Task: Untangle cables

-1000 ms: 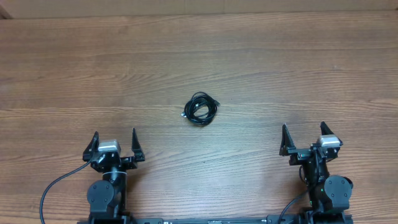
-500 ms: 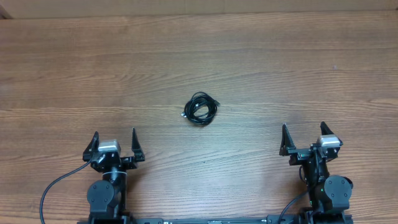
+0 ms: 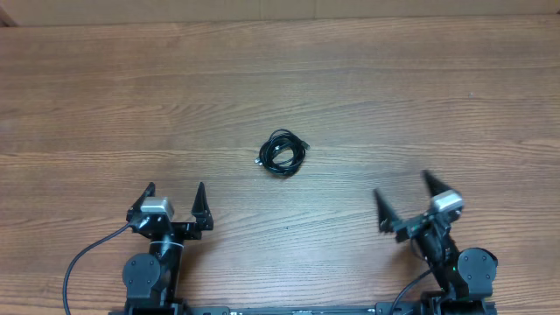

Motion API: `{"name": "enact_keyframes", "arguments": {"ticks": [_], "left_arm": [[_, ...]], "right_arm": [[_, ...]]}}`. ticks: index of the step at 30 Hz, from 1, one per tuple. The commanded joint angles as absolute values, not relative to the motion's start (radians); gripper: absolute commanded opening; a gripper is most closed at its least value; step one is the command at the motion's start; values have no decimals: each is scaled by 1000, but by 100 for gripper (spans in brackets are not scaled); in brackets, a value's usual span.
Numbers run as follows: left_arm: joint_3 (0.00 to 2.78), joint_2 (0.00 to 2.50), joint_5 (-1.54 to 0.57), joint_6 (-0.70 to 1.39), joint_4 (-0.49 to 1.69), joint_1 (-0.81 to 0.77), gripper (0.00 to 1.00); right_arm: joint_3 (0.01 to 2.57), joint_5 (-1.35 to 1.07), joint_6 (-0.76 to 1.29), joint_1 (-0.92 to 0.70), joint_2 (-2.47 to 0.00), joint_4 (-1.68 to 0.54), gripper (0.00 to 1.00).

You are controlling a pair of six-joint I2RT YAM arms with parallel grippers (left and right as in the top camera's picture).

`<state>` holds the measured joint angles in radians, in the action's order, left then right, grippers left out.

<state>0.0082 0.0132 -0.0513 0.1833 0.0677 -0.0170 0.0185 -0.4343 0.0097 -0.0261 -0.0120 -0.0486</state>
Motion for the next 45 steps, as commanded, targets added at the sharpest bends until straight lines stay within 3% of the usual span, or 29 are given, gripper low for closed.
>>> {"name": "enact_keyframes", "arguments": {"ticks": [1,8,11,16,21,25,31,34,38,41,45], "left_arm": [[5,4,-117,353,48,-14,100],[21,4,-272,353,-186,-14,100],[103,6,-258,295,-180,-13,100],[348,101,-208,166,-15,-14,100],[670,374,-284,96,224,-14,100],[980,672,-382,96,453,-14,100],[1322,1040,-545,46,839,-14,100],[1387,1198,-757,80,892,-14,100],[1388,1326,-841,153,904,-14,100],[1388,1439,-794,178,941,-22,100],[1388,1570,-699,230,971,-67,100]], "right_arm": [[8,-885,114,-23,-3,8,100],[22,-954,253,-23,-3,305,100],[109,-843,249,-22,-3,284,100],[353,-662,67,-15,-25,-6,100],[622,-562,-64,-15,-166,-358,100],[885,-488,-111,-15,-420,-672,100],[1194,-584,-112,-16,-793,-940,100],[1272,-830,7,-16,-950,-1000,100],[1273,-997,111,-22,-1084,-957,100],[1273,-915,179,-82,-1238,-970,100],[1273,-662,315,-203,-1436,-992,88]]}}
